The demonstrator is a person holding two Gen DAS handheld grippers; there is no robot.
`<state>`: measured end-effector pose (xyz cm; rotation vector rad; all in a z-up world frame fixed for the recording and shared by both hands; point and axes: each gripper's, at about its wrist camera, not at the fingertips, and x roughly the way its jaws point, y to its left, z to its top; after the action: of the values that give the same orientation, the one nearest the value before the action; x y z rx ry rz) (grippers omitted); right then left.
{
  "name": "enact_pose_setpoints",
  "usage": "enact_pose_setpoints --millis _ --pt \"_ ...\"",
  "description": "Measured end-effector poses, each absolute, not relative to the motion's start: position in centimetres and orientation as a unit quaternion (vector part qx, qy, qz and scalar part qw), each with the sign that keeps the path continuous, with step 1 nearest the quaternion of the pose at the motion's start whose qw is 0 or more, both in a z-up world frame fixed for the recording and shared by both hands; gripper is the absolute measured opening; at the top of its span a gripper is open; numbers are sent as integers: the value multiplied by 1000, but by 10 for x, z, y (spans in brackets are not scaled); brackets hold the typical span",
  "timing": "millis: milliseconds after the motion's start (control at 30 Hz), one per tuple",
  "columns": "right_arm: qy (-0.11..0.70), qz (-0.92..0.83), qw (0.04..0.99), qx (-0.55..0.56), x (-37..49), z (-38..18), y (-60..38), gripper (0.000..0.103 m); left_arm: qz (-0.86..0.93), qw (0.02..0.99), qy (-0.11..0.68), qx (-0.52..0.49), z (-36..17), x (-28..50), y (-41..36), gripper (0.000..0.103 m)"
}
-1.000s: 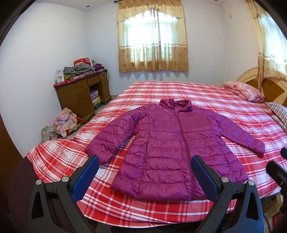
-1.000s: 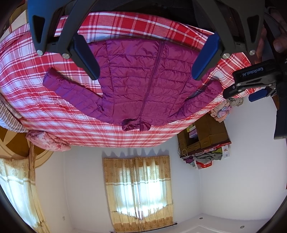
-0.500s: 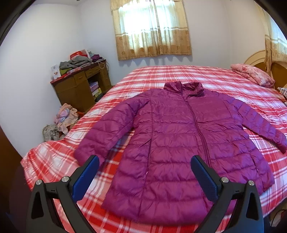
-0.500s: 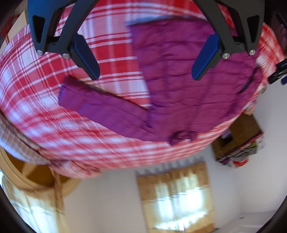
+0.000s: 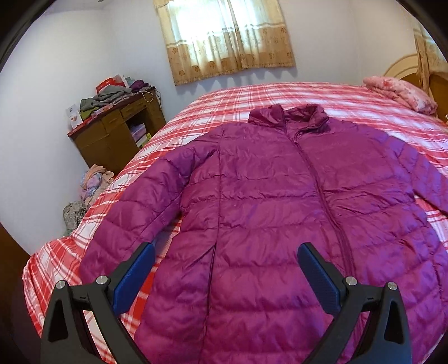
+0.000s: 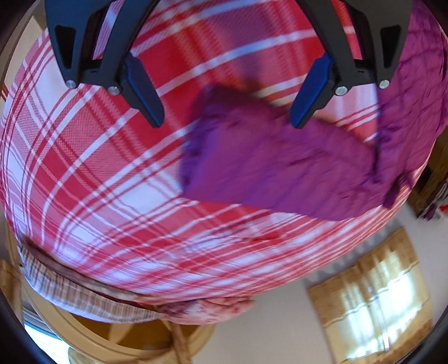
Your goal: Fold large clothes
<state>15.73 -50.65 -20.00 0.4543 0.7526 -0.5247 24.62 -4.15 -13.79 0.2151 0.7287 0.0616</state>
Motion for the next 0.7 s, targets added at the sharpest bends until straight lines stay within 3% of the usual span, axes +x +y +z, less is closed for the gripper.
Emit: enact_pose_setpoints --millis 200,467,600,667,700 --pt "353 -255 872 225 166 -211 -526 90 44 921 370 115 -155 272 -40 102" --pt "325 -262 871 258 165 -212 -541 75 55 911 393 114 -173 298 -28 102" --pt "318 -274 867 269 157 -210 -547 75 75 907 401 101 -174 312 -9 102" --pt "333 -271 865 262 162 -212 -546 60 78 905 409 93 -176 314 -3 102" --pt "335 -262 868 258 165 -211 -544 32 78 904 411 91 -176 313 -2 102"
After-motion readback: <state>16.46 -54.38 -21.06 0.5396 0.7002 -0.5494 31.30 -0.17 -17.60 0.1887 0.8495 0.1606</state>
